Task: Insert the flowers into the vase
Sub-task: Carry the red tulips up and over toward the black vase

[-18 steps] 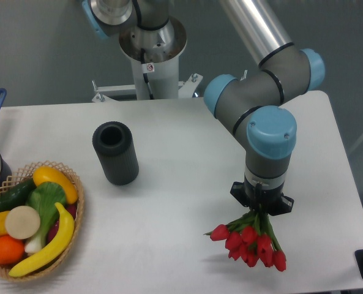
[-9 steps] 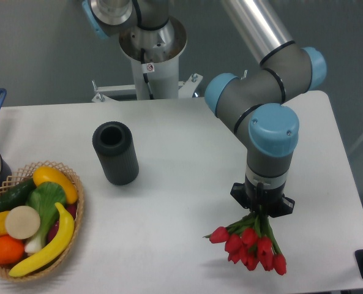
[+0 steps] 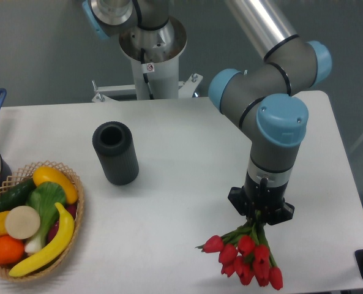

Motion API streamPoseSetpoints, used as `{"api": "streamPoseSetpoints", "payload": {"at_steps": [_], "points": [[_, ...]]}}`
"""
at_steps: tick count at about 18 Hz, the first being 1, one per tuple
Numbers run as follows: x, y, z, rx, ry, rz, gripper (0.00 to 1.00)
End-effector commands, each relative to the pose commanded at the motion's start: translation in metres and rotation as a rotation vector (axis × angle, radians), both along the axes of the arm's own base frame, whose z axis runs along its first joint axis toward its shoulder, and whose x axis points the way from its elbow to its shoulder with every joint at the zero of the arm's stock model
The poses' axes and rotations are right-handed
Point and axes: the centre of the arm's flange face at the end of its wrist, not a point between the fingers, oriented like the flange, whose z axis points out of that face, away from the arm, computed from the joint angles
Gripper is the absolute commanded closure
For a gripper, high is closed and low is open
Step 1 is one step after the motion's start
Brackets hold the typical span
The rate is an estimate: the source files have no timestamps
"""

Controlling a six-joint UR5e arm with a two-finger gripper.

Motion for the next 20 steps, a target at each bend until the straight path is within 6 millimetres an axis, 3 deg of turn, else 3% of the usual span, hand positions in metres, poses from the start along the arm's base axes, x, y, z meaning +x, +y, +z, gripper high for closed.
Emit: {"api": "streamPoseSetpoints", "payload": {"at_steps": [5,7,10,13,20], "points": [[0.006,0.003,0.018,0.225,-0.163,-0.015,1.0],[0.01,-0.007,0.029,0.259,-0.175,-0.016,1.0],[0.029,-0.016,0.05,0.361,-0.23,-0.045,1.0],[0.042,-0.027,0.057,0.463,-0.237,-0.08,1.0],[0.093,-0.036,0.078,0.639,-0.268,-0.184,1.0]]}}
